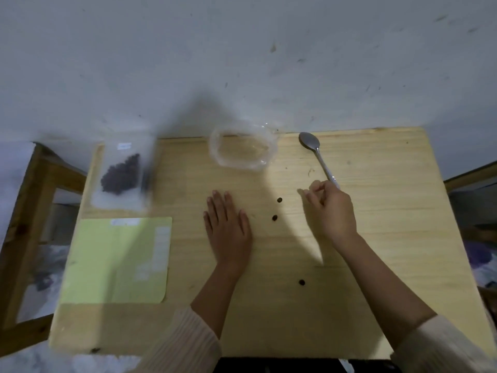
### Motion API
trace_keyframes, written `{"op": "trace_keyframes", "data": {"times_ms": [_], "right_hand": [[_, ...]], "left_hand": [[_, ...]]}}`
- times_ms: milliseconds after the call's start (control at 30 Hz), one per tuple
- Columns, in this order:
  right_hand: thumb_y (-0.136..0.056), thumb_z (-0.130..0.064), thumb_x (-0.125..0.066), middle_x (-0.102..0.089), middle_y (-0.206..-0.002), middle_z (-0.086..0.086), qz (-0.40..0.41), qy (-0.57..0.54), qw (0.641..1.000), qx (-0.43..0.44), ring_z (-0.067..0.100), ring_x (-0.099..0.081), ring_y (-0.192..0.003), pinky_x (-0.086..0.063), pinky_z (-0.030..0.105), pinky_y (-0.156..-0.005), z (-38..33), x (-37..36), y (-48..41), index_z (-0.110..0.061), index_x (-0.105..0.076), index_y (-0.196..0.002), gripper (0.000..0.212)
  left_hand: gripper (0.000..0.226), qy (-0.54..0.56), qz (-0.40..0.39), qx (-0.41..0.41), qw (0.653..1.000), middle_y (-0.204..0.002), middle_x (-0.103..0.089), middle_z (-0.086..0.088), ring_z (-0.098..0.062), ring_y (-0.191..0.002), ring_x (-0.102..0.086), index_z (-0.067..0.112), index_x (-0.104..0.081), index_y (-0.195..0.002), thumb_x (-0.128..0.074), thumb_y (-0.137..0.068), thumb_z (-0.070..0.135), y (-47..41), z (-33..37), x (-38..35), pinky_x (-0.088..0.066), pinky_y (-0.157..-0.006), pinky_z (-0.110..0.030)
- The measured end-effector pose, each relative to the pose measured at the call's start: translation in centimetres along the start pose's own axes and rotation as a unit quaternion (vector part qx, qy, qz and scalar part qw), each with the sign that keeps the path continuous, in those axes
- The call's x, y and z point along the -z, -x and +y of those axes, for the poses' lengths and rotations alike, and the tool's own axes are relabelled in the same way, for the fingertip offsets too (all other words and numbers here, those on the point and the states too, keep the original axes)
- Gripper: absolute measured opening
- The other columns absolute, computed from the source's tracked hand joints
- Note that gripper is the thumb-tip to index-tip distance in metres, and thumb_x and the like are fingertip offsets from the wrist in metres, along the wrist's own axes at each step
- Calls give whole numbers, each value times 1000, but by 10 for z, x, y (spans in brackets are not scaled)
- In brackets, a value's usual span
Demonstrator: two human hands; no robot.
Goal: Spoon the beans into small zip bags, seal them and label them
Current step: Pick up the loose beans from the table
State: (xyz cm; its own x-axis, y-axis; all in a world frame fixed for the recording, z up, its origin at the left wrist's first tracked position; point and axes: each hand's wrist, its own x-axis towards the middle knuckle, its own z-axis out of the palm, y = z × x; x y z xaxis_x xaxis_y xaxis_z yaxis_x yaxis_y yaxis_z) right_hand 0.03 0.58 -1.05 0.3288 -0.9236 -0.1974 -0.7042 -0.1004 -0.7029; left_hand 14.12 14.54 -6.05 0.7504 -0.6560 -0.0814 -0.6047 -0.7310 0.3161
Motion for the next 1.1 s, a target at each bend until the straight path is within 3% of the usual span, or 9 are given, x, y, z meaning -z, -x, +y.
{"op": "trace_keyframes", "data": {"times_ms": [133,400,467,567,667,767,933,1000,1100], "right_hand": [[-86,-32,-64,-56,-75,-7,-2,17,1000,15,16,-56,-76,-46,32,-70,8,-6,-5,-12,-58,-103,26],[-98,-32,-37,-61,-72,2,-56,113,989,76,20,-56,-65,-44,33,-56,11,-7,-9,-11,-51,-91,26],[-98,-29,-37,-59,-71,2,-72,60,992,80,17,-56,-64,-45,34,-57,9,-1,-4,-9,-49,-91,24],[-98,-16,-39,-49,-66,-6,-69,-52,995,45,4,-48,-59,-39,12,-52,5,12,12,-12,-45,-83,16],[-96,-10,-37,-48,-68,-6,-43,-151,986,-60,6,-46,-61,-37,11,-56,12,12,25,-15,-45,-79,20],[-90,-7,-36,-45,-58,2,-75,-372,910,-168,16,-38,-52,-33,23,-48,21,13,39,-11,-50,-66,28],[-89,-1,-30,-54,-56,7,-36,-607,756,-241,11,-43,-45,-35,17,-41,24,32,65,-7,-45,-60,33],[-92,-8,-37,-52,-56,5,-7,-579,772,-261,12,-42,-46,-34,19,-43,32,36,69,-10,-40,-60,32],[-94,-27,-49,-40,-51,-1,34,-373,896,-238,13,-34,-46,-27,26,-49,46,39,75,-14,-39,-55,42]], "left_hand": [[63,-9,5,4,1000,-156,-16,-10,-25,-145,-11,12,-22,-148,-17,-93,42,11,3,-5,-3,-115,-36],[63,-9,14,11,1000,-158,-10,-6,-19,-146,-3,16,-17,-149,-16,-93,44,11,4,-6,1,-116,-33],[63,-5,14,10,1000,-158,-11,-6,-19,-146,-4,16,-18,-149,-16,-92,44,11,3,-5,1,-116,-32],[65,-8,12,6,1000,-158,-12,-7,-21,-146,-5,15,-19,-149,-14,-91,46,11,3,-3,0,-115,-33],[67,-6,5,1,1000,-157,-12,-8,-23,-146,-6,14,-20,-148,-12,-90,46,10,3,-2,-2,-116,-35],[69,-5,0,-2,1000,-156,-15,-11,-26,-145,-10,12,-23,-148,-11,-88,45,10,3,-1,-6,-116,-39],[70,9,-6,-12,1000,-154,-21,-16,-31,-143,-16,7,-29,-145,-14,-88,44,9,3,0,-10,-115,-43],[70,11,-11,-20,1000,-153,-22,-18,-34,-142,-19,5,-31,-144,-15,-88,44,9,0,-1,-12,-115,-45],[70,14,-19,-40,999,-152,-23,-20,-37,-141,-20,4,-32,-143,-17,-88,44,11,-4,-1,-14,-114,-46]]}}
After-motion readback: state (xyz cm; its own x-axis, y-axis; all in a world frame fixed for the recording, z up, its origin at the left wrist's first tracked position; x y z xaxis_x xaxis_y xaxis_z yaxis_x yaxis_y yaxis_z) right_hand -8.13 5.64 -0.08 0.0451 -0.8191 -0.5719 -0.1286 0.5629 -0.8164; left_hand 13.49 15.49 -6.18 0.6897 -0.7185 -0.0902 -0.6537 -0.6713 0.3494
